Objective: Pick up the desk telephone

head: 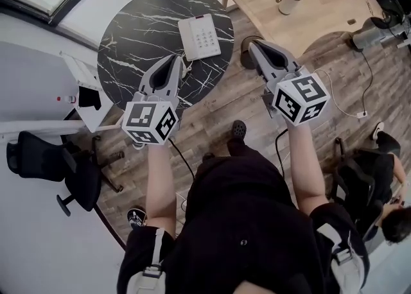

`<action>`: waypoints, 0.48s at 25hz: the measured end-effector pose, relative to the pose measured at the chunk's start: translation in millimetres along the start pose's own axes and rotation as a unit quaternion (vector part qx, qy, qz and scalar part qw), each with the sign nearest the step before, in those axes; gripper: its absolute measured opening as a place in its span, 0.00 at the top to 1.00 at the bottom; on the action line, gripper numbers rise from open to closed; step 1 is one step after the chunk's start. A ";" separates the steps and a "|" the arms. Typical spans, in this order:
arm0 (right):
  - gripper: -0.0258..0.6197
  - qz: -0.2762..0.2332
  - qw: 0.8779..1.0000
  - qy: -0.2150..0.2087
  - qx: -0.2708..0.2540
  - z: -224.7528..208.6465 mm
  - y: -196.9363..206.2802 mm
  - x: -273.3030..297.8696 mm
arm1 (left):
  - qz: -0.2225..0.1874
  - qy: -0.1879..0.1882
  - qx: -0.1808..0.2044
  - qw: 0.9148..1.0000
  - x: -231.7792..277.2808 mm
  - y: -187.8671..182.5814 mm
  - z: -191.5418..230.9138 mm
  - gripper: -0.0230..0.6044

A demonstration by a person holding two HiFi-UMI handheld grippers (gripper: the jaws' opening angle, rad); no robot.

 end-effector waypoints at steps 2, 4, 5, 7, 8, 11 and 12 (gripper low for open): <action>0.91 0.006 1.000 -0.018 -0.008 -9.6 0.4 5.0 | 0.000 -0.007 -0.010 1.000 12.1 0.0 -0.8 0.93; 0.91 0.014 0.999 -0.031 -0.016 -18.8 2.2 8.6 | 0.003 -0.010 -0.013 1.000 22.8 2.9 -4.4 0.93; 0.91 0.017 0.999 -0.034 -0.016 -23.5 3.5 10.1 | 0.007 -0.011 -0.011 1.000 27.0 5.5 -6.7 0.93; 0.91 0.023 0.999 -0.037 -0.012 -31.8 6.0 12.8 | 0.018 -0.016 -0.009 1.000 32.3 10.3 -9.5 0.93; 0.91 0.025 0.999 -0.039 -0.008 -35.0 7.1 13.5 | 0.022 -0.018 -0.010 1.000 34.0 11.7 -10.3 0.93; 0.91 0.029 0.999 -0.045 -0.004 -42.5 8.4 14.9 | 0.023 -0.029 -0.013 0.999 37.2 11.2 -10.3 0.93; 0.91 0.030 0.998 -0.047 -0.003 -44.2 8.6 15.7 | 0.021 -0.034 -0.013 0.999 37.8 10.7 -9.4 0.93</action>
Point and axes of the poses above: the fingertips, and each gripper's own axes: x forward along the fingers, z to its left, y out of its underside, the point moved 4 cm from there along -x, backward along the fingers, and after that the axes turned 6 degrees about z, right-handed, at the moved point
